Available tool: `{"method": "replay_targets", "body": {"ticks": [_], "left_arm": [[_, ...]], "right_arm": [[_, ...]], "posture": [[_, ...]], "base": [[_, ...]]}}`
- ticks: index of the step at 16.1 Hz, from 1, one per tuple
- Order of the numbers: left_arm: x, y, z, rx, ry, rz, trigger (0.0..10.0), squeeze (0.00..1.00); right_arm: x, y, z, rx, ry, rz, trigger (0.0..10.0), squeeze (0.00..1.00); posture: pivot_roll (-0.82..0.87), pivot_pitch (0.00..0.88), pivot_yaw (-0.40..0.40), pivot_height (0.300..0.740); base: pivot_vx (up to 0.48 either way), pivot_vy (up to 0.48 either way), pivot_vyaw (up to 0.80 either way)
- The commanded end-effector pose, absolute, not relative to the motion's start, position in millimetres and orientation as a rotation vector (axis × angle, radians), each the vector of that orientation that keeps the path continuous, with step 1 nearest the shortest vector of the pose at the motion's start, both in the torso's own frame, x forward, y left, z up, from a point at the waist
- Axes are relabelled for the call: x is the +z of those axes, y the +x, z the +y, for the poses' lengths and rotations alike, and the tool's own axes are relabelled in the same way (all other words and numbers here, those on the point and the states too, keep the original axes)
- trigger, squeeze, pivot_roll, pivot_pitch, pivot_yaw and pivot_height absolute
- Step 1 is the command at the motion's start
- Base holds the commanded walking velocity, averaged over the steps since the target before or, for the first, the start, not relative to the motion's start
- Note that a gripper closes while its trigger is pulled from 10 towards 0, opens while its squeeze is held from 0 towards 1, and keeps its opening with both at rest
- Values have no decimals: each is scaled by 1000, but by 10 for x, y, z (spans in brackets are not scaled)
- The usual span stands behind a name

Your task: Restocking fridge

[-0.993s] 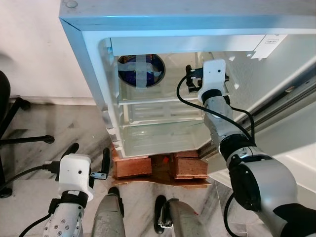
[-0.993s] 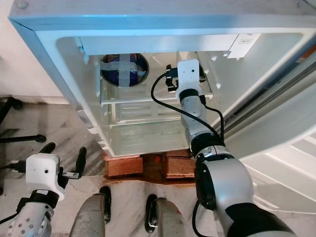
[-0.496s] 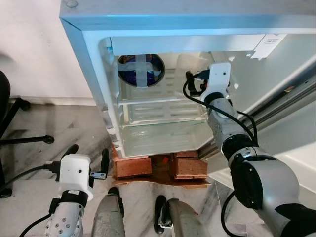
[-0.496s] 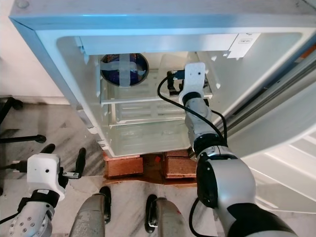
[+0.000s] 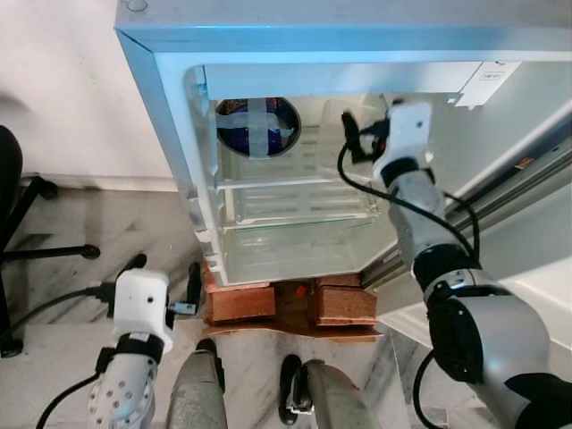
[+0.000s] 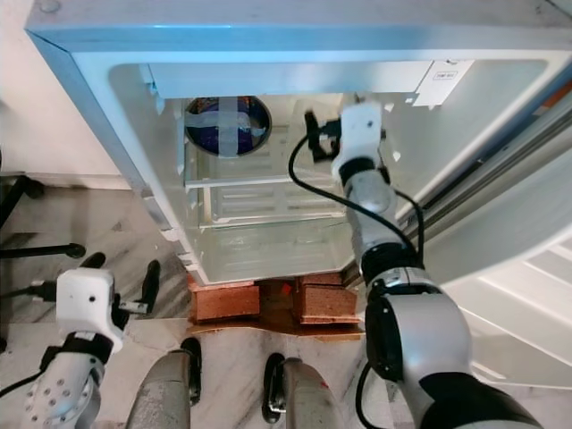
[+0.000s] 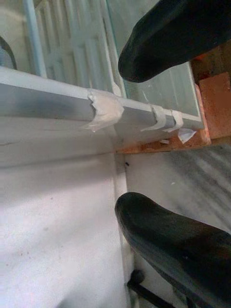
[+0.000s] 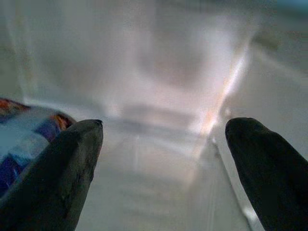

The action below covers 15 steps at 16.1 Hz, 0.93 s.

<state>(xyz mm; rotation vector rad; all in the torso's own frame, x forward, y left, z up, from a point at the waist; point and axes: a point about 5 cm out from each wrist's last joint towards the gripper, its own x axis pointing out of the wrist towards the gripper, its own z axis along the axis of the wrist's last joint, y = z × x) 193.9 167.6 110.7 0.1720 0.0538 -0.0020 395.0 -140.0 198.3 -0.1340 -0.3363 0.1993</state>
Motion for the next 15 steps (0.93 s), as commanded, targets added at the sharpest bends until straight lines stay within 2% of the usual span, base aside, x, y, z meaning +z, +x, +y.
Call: {"method": "replay_targets", "body": {"ticks": [1,2,3,4,8,12,15], "left_arm": [[1042,1928,1661,-7,160,76,10000,0],[1046,1951,1657,-8,156,67,10000,0],[1045,1963,1654,-9,154,65,10000,0],[1031,2003,1629,-10,156,60,10000,0],[1014,2111,1597,-18,154,47,10000,0],[1009,2174,1603,-33,157,34,10000,0],[1016,2197,1604,-38,158,26,10000,0]], "right_arm": [[1986,3915,-1407,232,-141,-367,10000,937],[2012,3900,-1384,265,-138,-387,10000,776],[2020,3889,-1375,283,-134,-396,10000,714],[2020,3841,-1401,307,-108,-417,10000,0],[1809,3525,-1514,328,-57,-409,10000,0],[1619,3199,-1489,374,-7,-347,10000,0],[1596,3058,-1481,409,22,-313,10000,0]], "posture": [[296,253,-101,740],[285,246,-100,740],[277,241,-98,740],[264,229,-95,740],[231,194,-87,740],[214,176,-73,740],[208,167,-70,740]], "base": [[0,0,0],[0,0,0],[0,0,0],[0,0,0],[0,0,0],[0,0,0],[0,0,0]]}}
